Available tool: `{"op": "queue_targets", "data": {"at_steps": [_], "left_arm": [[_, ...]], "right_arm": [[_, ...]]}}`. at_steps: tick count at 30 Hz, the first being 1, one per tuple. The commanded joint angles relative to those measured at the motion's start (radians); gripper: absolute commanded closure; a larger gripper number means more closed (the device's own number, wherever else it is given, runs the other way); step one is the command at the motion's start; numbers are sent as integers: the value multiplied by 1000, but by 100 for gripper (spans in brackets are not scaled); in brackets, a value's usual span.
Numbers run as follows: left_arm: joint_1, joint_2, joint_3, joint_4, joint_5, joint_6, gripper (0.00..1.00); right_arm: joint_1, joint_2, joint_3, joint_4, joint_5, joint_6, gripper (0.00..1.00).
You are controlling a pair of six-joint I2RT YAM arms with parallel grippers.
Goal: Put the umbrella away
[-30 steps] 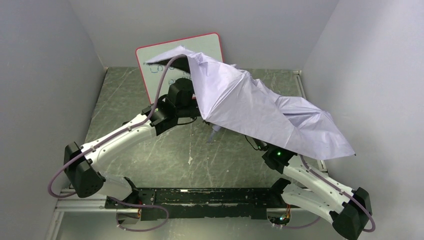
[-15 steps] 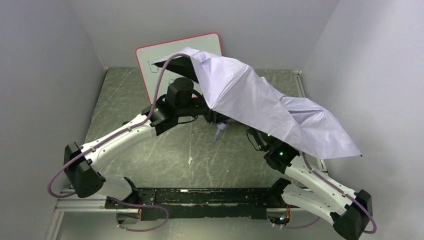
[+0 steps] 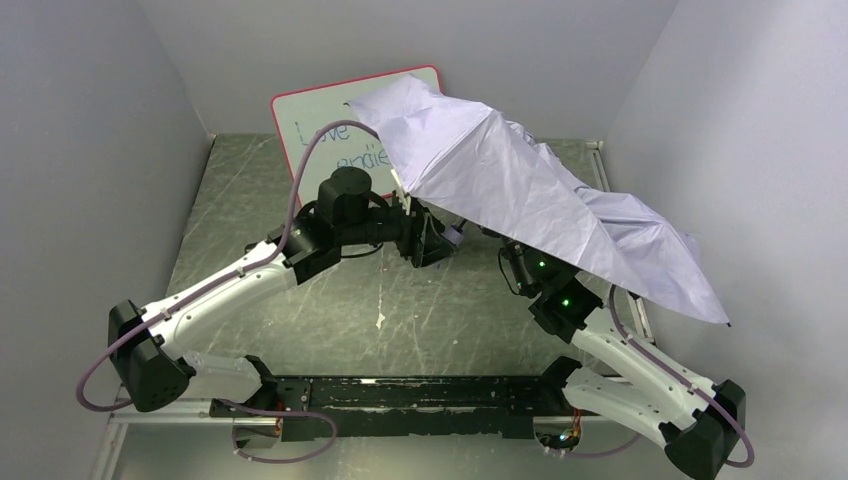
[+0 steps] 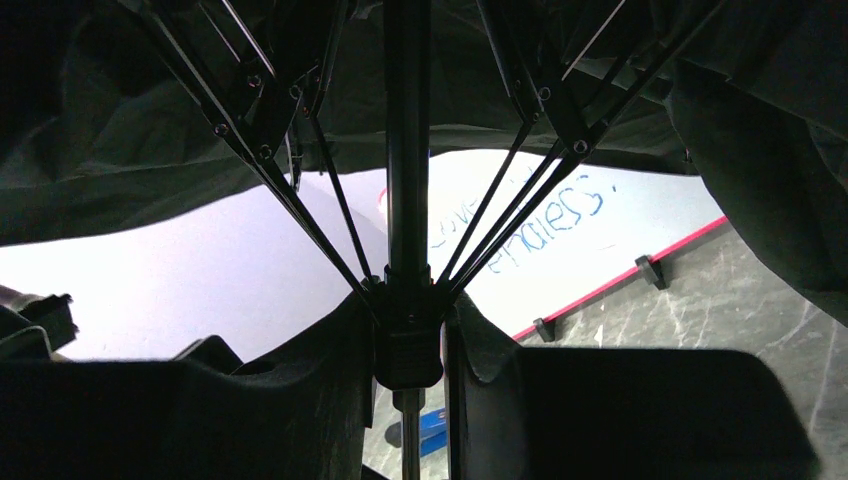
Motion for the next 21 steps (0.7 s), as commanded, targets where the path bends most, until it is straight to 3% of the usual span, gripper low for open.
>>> {"op": "queue_targets", "data": {"at_steps": [1,5,13,21], "left_arm": [[2,-21,-29,5,9,12,27],[1,-11,-29,39,-6,-1,21],[0,33,-3,74,-31,-5,36],[-53,62,51,-4,-204,69,34]], "right_arm": [[-5,-22,45,68,48,-11,100],[-4,-19,48,69,37,12,100],[-5,-16,47,69,28,29,100],[-5,11,68,17,57,71,100]]}}
